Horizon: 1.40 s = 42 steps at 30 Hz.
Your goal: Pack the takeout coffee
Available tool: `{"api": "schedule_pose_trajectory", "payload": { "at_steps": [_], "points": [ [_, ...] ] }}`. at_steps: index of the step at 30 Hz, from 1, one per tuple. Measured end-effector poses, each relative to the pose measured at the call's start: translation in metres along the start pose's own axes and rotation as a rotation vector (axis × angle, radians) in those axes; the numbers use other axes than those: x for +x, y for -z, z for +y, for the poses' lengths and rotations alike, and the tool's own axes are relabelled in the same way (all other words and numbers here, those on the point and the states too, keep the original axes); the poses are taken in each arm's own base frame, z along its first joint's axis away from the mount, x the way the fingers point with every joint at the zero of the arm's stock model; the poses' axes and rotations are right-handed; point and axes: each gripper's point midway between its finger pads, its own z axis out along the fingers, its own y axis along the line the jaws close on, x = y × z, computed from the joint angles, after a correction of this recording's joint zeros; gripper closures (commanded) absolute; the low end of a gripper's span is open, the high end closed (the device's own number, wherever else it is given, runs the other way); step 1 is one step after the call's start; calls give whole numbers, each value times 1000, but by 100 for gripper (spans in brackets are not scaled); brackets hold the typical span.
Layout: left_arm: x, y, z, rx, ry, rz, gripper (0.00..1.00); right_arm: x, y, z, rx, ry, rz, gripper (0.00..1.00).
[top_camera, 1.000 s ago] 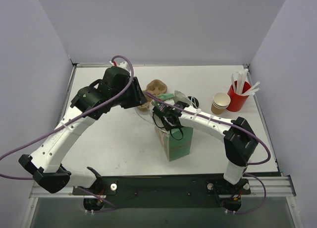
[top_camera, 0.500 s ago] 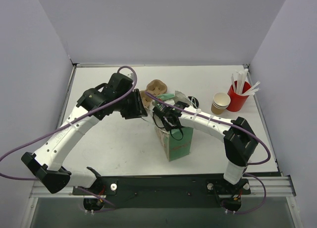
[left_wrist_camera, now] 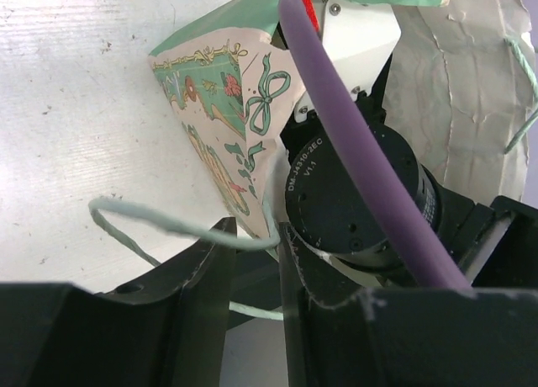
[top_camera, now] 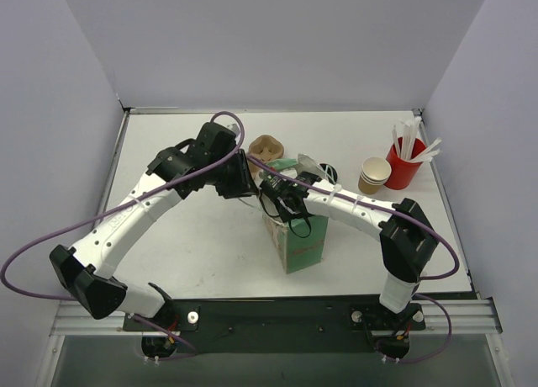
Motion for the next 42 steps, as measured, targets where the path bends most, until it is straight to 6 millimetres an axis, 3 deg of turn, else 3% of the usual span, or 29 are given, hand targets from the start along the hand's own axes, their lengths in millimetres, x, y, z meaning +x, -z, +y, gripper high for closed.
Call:
{"api": "schedule_pose_trajectory", "payload": {
  "at_steps": [8,11,12,13,25,31,42],
  "points": [
    [0,-10,-3,-3,-6,6,72,0,0,-1,2,-6,0,10],
    [1,-13,-3,-7,-9,13,84,-1,-1,-2,6,-11,0,10],
    [2,-15,-2,-10,-10,15,95,-1,-1,-2,7,-12,-1,10],
    [2,-16,-3,-13,-13,18,100,-1,-1,-3,9,-12,-2,10],
    [-13,-8,-12,-57,-123,2,100,-10,-6,-10,20,-44,-22,6],
    [-11,-8,-7,-91,-166,13,100,-11,-7,-10,9,-49,-19,5],
    [-11,-7,-19,-127,-259,4,100,-14,-7,-12,-22,-66,1,4]
  ]
}}
